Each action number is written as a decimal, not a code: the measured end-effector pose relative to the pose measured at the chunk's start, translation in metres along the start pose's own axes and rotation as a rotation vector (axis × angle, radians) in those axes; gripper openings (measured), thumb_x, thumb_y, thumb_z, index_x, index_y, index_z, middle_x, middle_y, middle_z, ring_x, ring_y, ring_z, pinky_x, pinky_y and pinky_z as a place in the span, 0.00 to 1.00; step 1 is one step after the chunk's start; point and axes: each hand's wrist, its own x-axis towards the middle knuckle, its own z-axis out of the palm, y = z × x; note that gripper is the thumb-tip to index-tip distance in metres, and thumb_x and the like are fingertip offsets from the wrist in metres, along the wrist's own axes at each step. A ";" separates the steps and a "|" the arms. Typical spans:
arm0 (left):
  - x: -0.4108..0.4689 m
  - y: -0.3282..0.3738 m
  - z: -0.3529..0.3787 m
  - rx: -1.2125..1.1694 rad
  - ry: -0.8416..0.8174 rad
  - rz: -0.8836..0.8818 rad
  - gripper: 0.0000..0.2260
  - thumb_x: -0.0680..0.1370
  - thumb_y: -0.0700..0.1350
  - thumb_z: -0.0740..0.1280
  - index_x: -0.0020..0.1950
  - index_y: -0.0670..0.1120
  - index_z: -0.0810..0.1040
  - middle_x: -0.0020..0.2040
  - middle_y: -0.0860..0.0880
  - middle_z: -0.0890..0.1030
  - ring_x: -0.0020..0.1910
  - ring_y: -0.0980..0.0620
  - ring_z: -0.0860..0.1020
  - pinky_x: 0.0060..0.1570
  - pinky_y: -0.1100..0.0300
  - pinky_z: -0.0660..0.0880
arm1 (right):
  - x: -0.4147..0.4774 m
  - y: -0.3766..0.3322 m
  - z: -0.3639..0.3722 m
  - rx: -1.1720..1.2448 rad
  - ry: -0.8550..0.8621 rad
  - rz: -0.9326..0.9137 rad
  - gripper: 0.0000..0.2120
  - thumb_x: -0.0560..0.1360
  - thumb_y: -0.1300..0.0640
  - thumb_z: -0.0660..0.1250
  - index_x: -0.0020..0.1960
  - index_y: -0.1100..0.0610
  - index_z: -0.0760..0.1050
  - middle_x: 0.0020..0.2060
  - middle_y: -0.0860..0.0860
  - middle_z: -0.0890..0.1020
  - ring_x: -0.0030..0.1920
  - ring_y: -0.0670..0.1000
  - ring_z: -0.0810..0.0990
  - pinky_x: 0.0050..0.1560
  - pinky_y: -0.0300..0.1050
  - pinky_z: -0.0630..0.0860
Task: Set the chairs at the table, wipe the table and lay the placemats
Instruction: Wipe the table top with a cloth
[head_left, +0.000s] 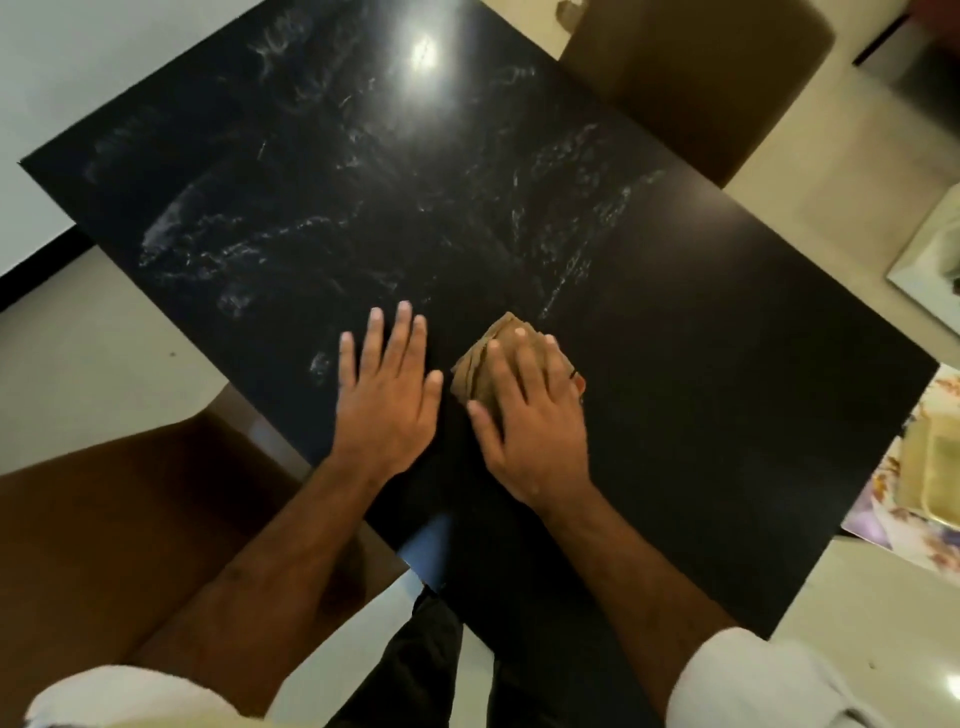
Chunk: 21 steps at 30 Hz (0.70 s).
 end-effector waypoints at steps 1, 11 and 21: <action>0.003 -0.013 0.001 0.004 -0.016 -0.011 0.32 0.88 0.59 0.45 0.90 0.48 0.47 0.91 0.48 0.43 0.89 0.44 0.42 0.86 0.36 0.43 | 0.001 -0.009 0.006 -0.027 -0.023 0.002 0.33 0.86 0.34 0.56 0.88 0.44 0.59 0.88 0.53 0.57 0.89 0.62 0.50 0.82 0.66 0.59; 0.030 -0.034 0.014 0.055 -0.049 0.034 0.32 0.88 0.61 0.41 0.89 0.49 0.39 0.89 0.47 0.36 0.88 0.43 0.38 0.86 0.36 0.45 | 0.158 0.091 -0.024 -0.051 -0.032 0.280 0.30 0.87 0.33 0.51 0.87 0.37 0.54 0.89 0.50 0.53 0.88 0.65 0.46 0.83 0.74 0.55; 0.085 -0.022 0.005 0.032 -0.054 0.061 0.32 0.89 0.59 0.45 0.90 0.49 0.40 0.89 0.49 0.36 0.89 0.44 0.38 0.86 0.34 0.45 | 0.037 0.014 -0.007 -0.035 -0.182 0.060 0.26 0.88 0.36 0.51 0.86 0.31 0.54 0.90 0.48 0.49 0.89 0.60 0.43 0.83 0.68 0.49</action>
